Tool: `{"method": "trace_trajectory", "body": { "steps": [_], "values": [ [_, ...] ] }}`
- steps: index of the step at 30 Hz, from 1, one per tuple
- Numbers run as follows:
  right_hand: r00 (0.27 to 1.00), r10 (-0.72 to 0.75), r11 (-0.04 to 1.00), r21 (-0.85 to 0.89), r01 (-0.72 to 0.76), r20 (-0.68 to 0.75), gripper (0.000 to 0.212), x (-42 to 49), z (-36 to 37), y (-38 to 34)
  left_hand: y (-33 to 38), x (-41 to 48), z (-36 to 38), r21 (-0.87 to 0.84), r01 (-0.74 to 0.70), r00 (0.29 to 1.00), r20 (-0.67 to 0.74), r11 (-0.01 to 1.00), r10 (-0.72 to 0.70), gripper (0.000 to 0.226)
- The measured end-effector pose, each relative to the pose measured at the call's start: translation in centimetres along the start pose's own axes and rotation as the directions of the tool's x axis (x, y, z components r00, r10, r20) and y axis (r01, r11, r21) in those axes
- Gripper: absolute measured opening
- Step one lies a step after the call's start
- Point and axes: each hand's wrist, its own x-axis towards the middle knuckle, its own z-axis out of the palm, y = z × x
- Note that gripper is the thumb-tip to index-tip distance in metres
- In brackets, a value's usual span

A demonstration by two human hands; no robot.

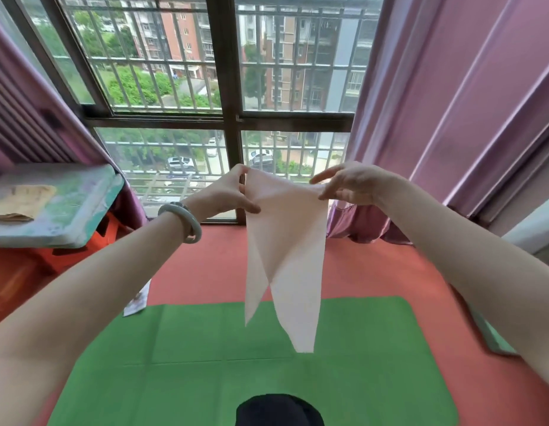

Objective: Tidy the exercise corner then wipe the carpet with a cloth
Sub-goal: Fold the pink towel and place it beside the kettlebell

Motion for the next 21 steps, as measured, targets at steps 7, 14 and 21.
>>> {"method": "trace_trajectory", "body": {
  "steps": [7,14,21],
  "values": [
    [0.999,-0.017,0.901,-0.433,-0.004,-0.046,0.023,1.3,0.8,0.6,-0.8,0.4,-0.1,0.075,0.084,0.994,0.056,0.994,-0.088,0.048],
    [0.997,-0.007,0.990,-0.138,0.017,0.071,0.013,2.0,1.2,0.3,-0.4,0.8,-1.1,-0.039,0.087,0.995,-0.047,0.995,-0.089,0.020],
    [0.990,0.037,0.996,0.076,-0.048,0.136,0.028,2.3,1.3,0.1,0.5,1.0,-1.9,-0.184,0.141,0.987,-0.048,0.973,-0.152,0.050]
  ]
}}
